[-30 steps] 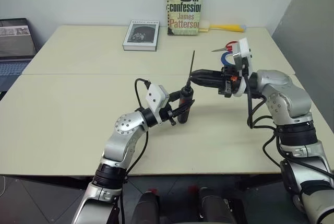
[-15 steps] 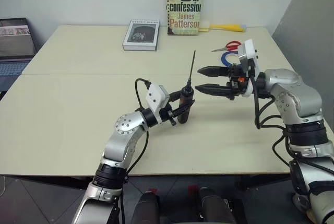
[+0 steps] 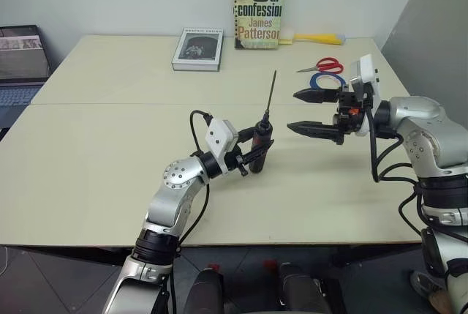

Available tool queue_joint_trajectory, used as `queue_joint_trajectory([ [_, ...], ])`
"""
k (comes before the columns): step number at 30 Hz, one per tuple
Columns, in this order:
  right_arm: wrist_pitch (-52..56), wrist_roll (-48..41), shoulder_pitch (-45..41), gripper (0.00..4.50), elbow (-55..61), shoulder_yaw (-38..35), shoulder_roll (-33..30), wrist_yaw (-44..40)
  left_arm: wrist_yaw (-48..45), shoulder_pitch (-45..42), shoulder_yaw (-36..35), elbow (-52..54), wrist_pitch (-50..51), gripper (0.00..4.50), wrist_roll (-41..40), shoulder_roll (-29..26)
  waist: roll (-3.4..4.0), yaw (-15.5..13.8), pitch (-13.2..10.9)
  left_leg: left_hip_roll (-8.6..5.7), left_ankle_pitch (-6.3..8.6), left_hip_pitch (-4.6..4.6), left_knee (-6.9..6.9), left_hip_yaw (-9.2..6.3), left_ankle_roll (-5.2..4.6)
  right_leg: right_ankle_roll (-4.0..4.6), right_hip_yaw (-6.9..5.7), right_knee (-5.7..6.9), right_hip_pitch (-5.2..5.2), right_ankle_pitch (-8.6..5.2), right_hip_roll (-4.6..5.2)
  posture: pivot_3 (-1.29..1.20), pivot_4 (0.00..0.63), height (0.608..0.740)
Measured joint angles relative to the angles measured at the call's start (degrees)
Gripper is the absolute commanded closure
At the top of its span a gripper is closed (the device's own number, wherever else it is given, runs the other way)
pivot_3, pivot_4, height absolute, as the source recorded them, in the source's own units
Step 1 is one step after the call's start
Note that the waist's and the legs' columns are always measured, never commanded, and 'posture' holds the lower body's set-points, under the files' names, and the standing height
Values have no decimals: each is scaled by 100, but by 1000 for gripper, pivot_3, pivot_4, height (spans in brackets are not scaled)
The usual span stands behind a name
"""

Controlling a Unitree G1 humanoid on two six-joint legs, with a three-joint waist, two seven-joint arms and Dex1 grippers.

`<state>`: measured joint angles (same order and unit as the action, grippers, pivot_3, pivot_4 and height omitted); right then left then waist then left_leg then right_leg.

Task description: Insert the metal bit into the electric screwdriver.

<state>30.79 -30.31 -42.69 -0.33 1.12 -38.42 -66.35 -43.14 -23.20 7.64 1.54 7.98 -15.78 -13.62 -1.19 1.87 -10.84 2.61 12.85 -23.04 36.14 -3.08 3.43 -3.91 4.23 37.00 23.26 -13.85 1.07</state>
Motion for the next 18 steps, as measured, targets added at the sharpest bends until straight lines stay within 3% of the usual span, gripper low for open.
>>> queue_joint_trajectory([
  [8,93,-6,418,0,421,-261,-274,232,27,-73,-4,22,27,2838,78,-119,-1,-1,0,0,0,0,0,0,0,0,0,1,1,0,0,0,150,740],
  [18,408,11,1658,0,1846,-680,-1175,572,115,-1130,-28,404,369,2838,1330,-1934,-2,16,-2,0,0,0,-10,2,0,5,0,-4,6,-5,1,0,150,740],
])
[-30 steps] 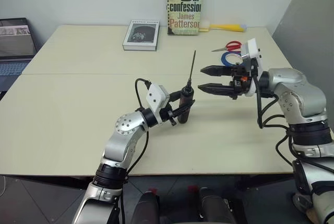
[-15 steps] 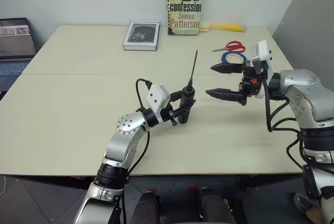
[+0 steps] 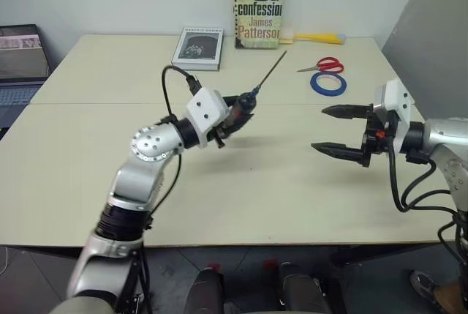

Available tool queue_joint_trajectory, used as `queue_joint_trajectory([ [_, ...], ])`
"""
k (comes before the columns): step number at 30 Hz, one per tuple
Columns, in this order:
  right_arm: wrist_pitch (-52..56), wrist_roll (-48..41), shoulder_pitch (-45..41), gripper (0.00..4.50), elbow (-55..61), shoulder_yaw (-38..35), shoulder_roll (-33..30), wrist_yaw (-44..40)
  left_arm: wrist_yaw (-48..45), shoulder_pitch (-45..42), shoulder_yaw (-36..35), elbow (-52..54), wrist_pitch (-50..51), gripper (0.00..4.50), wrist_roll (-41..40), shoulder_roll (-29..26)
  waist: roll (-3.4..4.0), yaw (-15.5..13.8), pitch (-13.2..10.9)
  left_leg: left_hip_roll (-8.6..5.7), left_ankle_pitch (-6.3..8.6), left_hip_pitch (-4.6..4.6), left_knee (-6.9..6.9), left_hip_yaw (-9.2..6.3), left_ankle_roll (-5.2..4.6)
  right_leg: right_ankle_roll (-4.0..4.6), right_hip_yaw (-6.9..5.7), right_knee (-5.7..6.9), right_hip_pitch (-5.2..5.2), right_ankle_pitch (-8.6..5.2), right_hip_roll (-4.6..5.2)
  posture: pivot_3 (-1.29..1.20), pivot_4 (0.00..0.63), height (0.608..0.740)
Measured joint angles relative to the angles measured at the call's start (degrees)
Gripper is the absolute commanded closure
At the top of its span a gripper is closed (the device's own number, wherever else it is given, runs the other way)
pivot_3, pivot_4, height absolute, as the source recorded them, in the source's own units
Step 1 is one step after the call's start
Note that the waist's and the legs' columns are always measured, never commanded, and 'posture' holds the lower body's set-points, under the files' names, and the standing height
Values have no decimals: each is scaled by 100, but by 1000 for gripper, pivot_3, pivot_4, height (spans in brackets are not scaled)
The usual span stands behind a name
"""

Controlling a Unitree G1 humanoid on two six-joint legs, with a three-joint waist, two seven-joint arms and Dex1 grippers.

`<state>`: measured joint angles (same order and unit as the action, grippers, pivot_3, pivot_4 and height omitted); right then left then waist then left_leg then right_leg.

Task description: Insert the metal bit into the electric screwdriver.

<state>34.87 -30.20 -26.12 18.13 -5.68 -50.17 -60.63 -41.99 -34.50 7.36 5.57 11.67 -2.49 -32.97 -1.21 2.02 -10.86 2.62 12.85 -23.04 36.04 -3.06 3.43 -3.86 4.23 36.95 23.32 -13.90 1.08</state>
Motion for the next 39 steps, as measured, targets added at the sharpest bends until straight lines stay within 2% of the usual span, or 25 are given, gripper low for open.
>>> queue_joint_trajectory([
  [3,179,10,139,0,356,5,-92,196,-7,-62,227,-394,-38,2838,635,-470,0,10,0,0,0,0,1,1,0,1,0,2,0,-1,0,0,150,740],
  [5,180,104,255,0,654,25,-172,304,27,-172,709,-1008,-530,2838,1383,-855,-1,-10,-1,0,0,0,1,0,0,3,-1,0,1,-2,0,0,150,740],
  [7,148,236,292,0,806,77,-252,355,86,-216,920,-1538,-808,2838,1840,-973,-1,-15,-1,0,0,-4,2,2,0,13,-1,-1,3,-7,1,0,150,740],
  [13,134,472,279,0,994,296,-329,552,188,-555,1351,-2442,-1443,2838,2477,-715,-8,-66,-4,0,0,-36,4,-3,0,4,-8,1,27,-2,3,0,150,740],
  [24,139,467,298,0,1219,328,-397,559,101,-1166,1590,-3581,-1663,2839,3001,-58,-6,-80,-3,-3,-1,-35,10,-5,0,1,-9,5,21,-1,4,0,150,740],
  [26,139,467,322,0,1233,328,-398,561,80,-1262,1596,-3716,-1670,2137,3037,51,-5,-105,-2,-3,-1,-34,15,-7,-1,-3,-10,6,18,1,4,0,150,740],
  [28,139,466,338,0,1268,328,-398,562,82,-1311,1585,-3792,-1680,1969,3055,116,-5,-123,-2,-3,-1,-34,19,-7,-1,-6,-10,6,15,3,4,0,150,740],
  [34,138,468,446,0,1299,328,-441,560,-21,-1351,1477,-3743,-1709,539,3005,156,-4,-137,1,-3,-1,-29,25,-7,-1,-8,-9,8,10,4,4,0,150,740],
  [37,87,482,469,0,1296,328,-493,541,-226,-1273,1412,-3500,-1685,37,2921,81,-4,-120,1,-2,-1,-29,25,-7,-1,-7,-9,9,11,4,4,0,150,740],
  [39,43,489,475,0,1280,331,-514,520,-396,-1121,1332,-3231,-1641,37,2777,-18,-4,-95,1,-2,-1,-29,25,-7,-1,-7,-8,9,11,4,4,0,150,740],
])
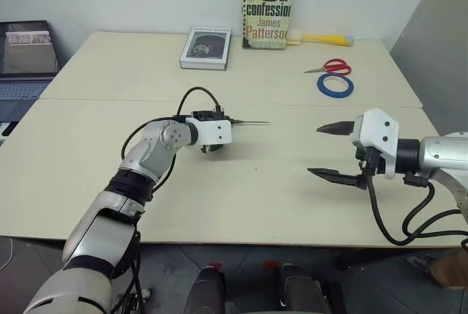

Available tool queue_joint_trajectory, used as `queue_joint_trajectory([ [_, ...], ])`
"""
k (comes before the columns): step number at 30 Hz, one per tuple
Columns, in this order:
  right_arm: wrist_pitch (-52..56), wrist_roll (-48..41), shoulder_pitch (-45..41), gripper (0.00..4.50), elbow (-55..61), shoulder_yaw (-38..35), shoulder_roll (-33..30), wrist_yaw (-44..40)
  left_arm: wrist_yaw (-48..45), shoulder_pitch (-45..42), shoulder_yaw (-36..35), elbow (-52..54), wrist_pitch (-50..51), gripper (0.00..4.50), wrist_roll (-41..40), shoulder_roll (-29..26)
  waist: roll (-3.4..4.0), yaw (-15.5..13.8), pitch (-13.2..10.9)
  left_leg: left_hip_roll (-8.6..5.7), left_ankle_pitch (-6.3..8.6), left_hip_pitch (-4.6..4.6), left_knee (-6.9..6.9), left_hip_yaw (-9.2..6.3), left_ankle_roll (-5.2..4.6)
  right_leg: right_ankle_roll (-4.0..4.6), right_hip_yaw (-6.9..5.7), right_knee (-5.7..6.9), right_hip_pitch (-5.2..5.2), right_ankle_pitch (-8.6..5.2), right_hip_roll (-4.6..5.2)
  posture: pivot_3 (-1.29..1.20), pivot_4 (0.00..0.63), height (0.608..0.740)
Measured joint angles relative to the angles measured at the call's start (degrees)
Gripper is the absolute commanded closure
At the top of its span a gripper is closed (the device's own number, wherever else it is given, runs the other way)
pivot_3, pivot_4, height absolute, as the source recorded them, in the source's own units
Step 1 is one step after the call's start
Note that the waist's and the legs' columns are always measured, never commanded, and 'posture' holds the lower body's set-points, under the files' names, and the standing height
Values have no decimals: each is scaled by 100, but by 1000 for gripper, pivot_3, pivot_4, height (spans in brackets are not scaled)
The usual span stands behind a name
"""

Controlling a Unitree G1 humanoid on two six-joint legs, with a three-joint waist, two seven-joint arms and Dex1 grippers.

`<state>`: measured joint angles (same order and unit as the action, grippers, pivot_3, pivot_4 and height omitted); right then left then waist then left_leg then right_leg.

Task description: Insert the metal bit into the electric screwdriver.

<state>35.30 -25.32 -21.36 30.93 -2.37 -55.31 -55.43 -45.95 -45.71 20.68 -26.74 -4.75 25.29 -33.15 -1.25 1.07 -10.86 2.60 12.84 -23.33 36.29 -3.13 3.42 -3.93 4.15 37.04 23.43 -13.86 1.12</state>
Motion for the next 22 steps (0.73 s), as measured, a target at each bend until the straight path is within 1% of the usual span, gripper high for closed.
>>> queue_joint_trajectory([
  [4,-140,60,3,0,-188,23,-5,-80,-458,443,-314,748,387,37,-505,-260,-1,56,-1,2,0,-1,-1,0,0,1,-1,3,3,0,0,0,150,740],
  [6,-241,143,13,0,-296,37,-8,-103,-653,708,-716,1246,873,37,-927,-426,-1,75,-1,3,0,0,-1,0,0,1,0,7,6,0,-1,0,150,740],
  [9,-384,192,48,0,-488,48,-23,-198,-935,1074,-1520,2026,1854,37,-1649,-765,0,97,-1,7,0,3,-1,0,0,2,-1,14,7,-1,-3,0,150,740],
  [11,-477,204,41,0,-596,47,-21,-203,-1029,1335,-1910,2389,2219,37,-1972,-1000,0,95,-1,7,0,9,-1,1,0,3,0,14,4,-2,-3,0,150,740],
  [15,-608,199,23,0,-803,5,19,-203,-1214,1902,-2337,2646,2531,37,-2315,-1477,-1,93,-1,8,0,12,0,3,0,4,0,14,2,-2,-3,0,150,740],
  [18,-1055,202,308,0,-1011,-310,40,-247,-1391,2525,-3044,2790,2828,37,-2787,-1933,-3,91,-2,10,0,11,-3,4,0,10,-1,10,3,-6,-3,0,150,740],
  [20,-1204,185,447,0,-1175,-502,42,-326,-1416,2728,-3494,2890,2973,37,-3007,-2076,-3,75,-2,9,0,11,-4,5,0,10,-1,10,3,-6,-1,0,150,740],
  [22,-1294,146,453,0,-1210,-579,43,-360,-1417,2791,-3702,3040,3098,37,-3235,-2094,-3,52,-2,8,0,13,-3,5,0,10,-2,11,0,-6,0,0,150,740],
])
